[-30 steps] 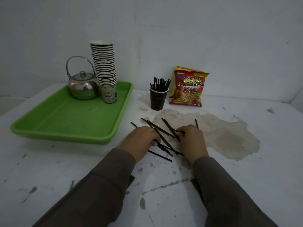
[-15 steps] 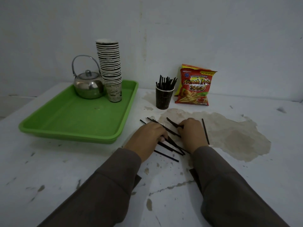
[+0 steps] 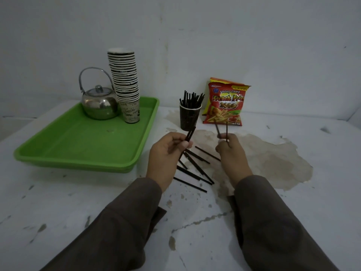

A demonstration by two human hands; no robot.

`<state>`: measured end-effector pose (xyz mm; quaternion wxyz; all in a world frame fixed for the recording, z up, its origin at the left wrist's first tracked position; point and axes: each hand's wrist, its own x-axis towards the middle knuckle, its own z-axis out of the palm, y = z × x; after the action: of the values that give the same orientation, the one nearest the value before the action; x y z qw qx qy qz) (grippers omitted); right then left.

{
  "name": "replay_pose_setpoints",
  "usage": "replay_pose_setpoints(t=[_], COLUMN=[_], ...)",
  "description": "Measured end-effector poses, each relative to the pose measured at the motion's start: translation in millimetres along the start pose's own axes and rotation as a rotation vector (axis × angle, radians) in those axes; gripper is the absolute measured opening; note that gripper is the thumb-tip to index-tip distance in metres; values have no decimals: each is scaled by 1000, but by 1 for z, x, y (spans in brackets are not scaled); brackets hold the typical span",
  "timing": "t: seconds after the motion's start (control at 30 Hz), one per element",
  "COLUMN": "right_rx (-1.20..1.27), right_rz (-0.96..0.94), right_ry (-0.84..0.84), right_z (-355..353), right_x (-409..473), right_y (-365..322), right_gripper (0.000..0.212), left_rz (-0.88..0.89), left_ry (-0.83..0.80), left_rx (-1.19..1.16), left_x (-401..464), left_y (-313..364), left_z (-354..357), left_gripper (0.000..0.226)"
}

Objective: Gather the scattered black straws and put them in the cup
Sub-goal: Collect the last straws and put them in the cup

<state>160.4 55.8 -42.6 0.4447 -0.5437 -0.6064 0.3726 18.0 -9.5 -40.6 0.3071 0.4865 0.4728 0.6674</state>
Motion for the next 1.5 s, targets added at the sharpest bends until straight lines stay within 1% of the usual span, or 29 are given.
replay_pose_setpoints(t=[0.1,0.13,0.23,0.4,0.5,0.53,0.63,0.7,0.77,0.9,1.0,1.13,1.23,1.3,1.43,1.5], right_rx=[139,186,293,471,503,488,323,326,349,283,249,180,62,-32,-247,-339], right_rz=[18,22,53,126,115,100,-12,-69,-113,-152,-182,-307,-385,-393,-311,-272], right_ry=[-81,-103,-151,-247,-233,-211,-87,-31,-6,-20,-15,70,114,116,36,-17], right_z=[4,5,4,3,1,0,-7,-12,-14,-12,-10,-9,-5,1,20,28], right_x=[-7,-8,-10,-14,-16,-16,-16,-13,-7,15,42,84,111,125,146,153], right_y=[-4,-4,-2,-6,-11,-13,-18,-21,-25,-42,-63,-95,-110,-112,-97,-85], right_gripper=[36,37,32,28,27,26,23,19,17,16,11,9,9,11,16,17], left_rz=[-33,-48,-75,-122,-130,-130,-118,-89,-64,-39,43,176,230,241,173,122], left_ry=[-2,-7,-23,-54,-50,-45,-17,15,56,131,147,180,154,116,15,1], left_rx=[-58,-63,-42,-22,-21,-22,-15,-7,20,60,97,205,281,322,425,450], left_x=[-1,-1,-1,-1,1,1,5,10,18,49,82,133,164,181,196,197], left_y=[2,2,1,-2,-2,-1,3,7,10,19,34,52,54,49,27,12], left_z=[1,1,0,-2,-3,-3,-6,-8,-11,-11,-10,-10,-9,-6,6,11], left_gripper=[25,28,32,23,19,18,17,15,13,16,16,14,13,11,10,11])
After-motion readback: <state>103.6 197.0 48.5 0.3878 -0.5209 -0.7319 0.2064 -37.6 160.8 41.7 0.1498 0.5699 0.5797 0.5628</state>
